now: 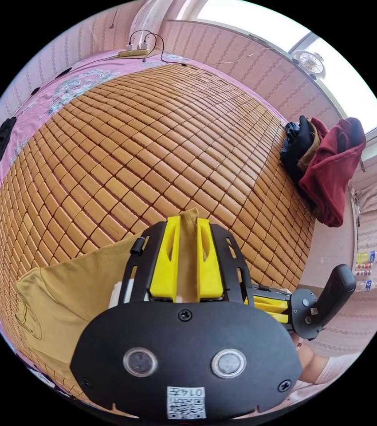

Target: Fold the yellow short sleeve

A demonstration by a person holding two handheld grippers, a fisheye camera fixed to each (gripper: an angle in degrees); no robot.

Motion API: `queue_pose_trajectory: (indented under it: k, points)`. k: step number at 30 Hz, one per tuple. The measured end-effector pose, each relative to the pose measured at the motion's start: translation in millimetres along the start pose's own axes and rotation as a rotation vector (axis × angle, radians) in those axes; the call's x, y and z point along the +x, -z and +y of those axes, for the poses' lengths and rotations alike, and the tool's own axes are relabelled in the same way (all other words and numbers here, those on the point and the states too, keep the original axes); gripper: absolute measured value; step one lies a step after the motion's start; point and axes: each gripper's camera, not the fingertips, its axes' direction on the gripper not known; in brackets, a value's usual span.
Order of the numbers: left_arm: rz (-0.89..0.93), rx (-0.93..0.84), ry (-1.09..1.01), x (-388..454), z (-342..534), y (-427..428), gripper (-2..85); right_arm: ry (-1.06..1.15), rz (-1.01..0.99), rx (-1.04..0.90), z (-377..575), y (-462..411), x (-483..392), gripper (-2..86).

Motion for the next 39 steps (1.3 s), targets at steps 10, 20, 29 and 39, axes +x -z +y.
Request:
queue_pose_trajectory:
  k: [10,20,29,39]
  points:
    - [-0.111,0.230,-0.095,-38.8,73.4,106.2,-0.9,0.145,-0.078,0.241,17.2,21.6,-31.7,2.0]
    - [-0.123,0.378,0.134,-105.2,297.8,191.6,2.3,0.602,-0.308,-0.055,45.0,-24.5,-159.4,5.2]
    - [-0.056,0.289,0.427,-165.0,427.4,178.7,4.0,0.488,-0.230,-0.143,48.4,-62.8,-163.8,6.6]
    - [-0.200,0.413,0.659,-286.2,457.6,207.2,8.5,0.515,0.146,-0.088,-64.5,-160.3,-207.4,13.4]
